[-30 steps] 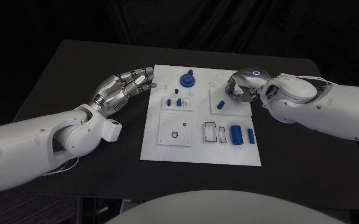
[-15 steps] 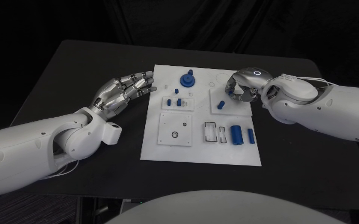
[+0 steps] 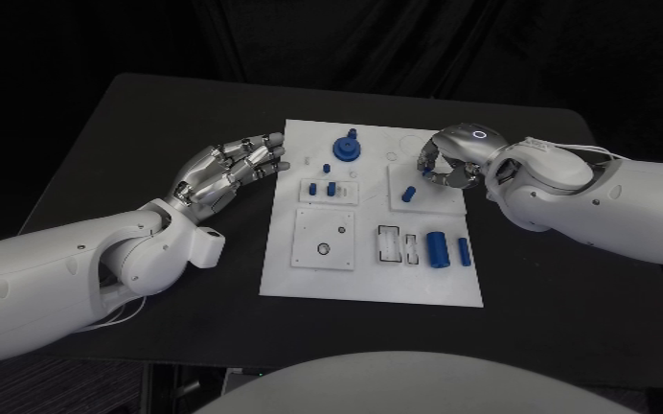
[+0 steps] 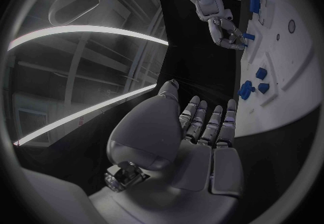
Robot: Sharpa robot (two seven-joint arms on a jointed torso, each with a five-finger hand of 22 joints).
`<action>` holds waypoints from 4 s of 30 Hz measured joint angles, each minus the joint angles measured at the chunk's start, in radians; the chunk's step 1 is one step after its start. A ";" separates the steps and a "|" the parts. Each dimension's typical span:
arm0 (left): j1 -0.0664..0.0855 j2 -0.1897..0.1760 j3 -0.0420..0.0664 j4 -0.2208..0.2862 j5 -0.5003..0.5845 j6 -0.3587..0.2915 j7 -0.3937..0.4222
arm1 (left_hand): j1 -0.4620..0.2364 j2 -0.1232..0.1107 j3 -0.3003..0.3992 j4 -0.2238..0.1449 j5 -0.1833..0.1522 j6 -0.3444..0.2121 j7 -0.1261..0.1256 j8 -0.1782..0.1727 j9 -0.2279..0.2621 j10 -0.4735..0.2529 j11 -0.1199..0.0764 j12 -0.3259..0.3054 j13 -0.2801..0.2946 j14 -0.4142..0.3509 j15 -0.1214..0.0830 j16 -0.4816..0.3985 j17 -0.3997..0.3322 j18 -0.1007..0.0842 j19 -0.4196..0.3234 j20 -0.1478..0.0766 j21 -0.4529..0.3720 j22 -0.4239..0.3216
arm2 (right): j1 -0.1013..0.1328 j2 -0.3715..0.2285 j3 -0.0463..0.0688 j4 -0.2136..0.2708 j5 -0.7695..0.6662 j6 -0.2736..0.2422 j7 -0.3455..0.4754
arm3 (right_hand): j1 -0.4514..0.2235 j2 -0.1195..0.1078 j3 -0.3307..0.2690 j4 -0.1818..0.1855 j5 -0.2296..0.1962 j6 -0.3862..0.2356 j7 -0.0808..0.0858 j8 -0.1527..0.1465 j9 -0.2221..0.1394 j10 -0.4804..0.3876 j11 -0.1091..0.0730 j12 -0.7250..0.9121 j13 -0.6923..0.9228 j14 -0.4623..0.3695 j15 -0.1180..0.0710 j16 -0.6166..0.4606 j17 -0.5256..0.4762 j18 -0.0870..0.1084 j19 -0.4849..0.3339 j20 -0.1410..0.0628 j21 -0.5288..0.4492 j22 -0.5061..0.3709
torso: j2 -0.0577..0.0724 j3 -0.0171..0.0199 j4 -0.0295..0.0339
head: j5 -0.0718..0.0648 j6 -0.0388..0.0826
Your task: Assemble the parts on the task board
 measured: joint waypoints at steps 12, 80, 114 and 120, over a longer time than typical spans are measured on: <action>0.000 -0.001 0.000 0.000 0.008 0.008 0.000 | -0.026 -0.002 -0.034 0.041 -0.098 0.000 0.000 0.000 0.000 0.004 0.004 0.000 0.000 0.000 0.000 0.005 0.000 0.000 0.011 -0.004 0.004 -0.001 | 0.009 -0.021 0.001 0.034 0.000 -0.003 -0.005 | 0.000 0.000 0.000 0.000 -0.004 0.003 0.003 0.000 0.001 0.007 0.000 -0.007 -0.004 0.000 0.000 0.000 0.002 0.000 0.000 0.000 0.005 0.000 | 0.001 -0.0006 0.0003 | 0.004 0.000; 0.000 0.015 0.000 -0.014 0.105 0.030 0.001 | -0.173 0.037 -0.110 0.047 -0.347 0.023 0.005 0.008 0.004 0.021 0.036 0.023 0.001 -0.018 -0.018 0.012 -0.001 0.000 0.003 -0.004 0.012 -0.053 | -0.010 0.129 0.001 0.247 -0.022 0.064 -0.026 | -0.010 -0.002 -0.004 0.002 -0.023 0.005 -0.002 -0.017 0.002 0.026 -0.008 -0.041 -0.016 0.020 -0.009 0.008 0.016 0.000 0.016 -0.005 0.022 0.000 | -0.001 -0.0027 0.0001 | 0.109 0.000; -0.001 0.021 0.000 -0.020 0.107 0.040 0.001 | -0.182 0.077 -0.110 0.047 -0.277 0.038 0.005 0.015 0.007 0.022 0.043 0.023 0.001 -0.018 -0.018 0.012 -0.001 0.001 -0.004 -0.004 0.012 -0.063 | -0.046 0.161 0.001 0.245 -0.028 0.085 -0.027 | -0.010 -0.002 -0.001 -0.002 -0.026 -0.001 -0.001 -0.018 0.001 0.026 -0.008 -0.049 -0.018 0.020 -0.009 0.008 0.010 0.000 0.016 -0.005 0.012 0.000 | 0.000 -0.0025 -0.0004 | 0.125 0.000; -0.001 0.021 0.000 -0.020 0.108 0.044 0.001 | -0.186 0.080 -0.110 0.047 -0.272 0.038 0.005 0.015 0.007 0.021 0.050 0.023 0.001 -0.018 -0.018 0.012 -0.001 0.001 -0.004 -0.004 0.012 -0.065 | -0.047 0.167 0.001 0.238 -0.028 0.085 -0.027 | -0.010 -0.002 -0.001 -0.002 -0.027 -0.002 -0.002 -0.021 0.000 0.024 -0.006 -0.049 -0.019 0.020 -0.009 0.008 0.010 0.000 0.016 -0.005 0.012 0.000 | 0.000 -0.0031 -0.0004 | 0.124 0.000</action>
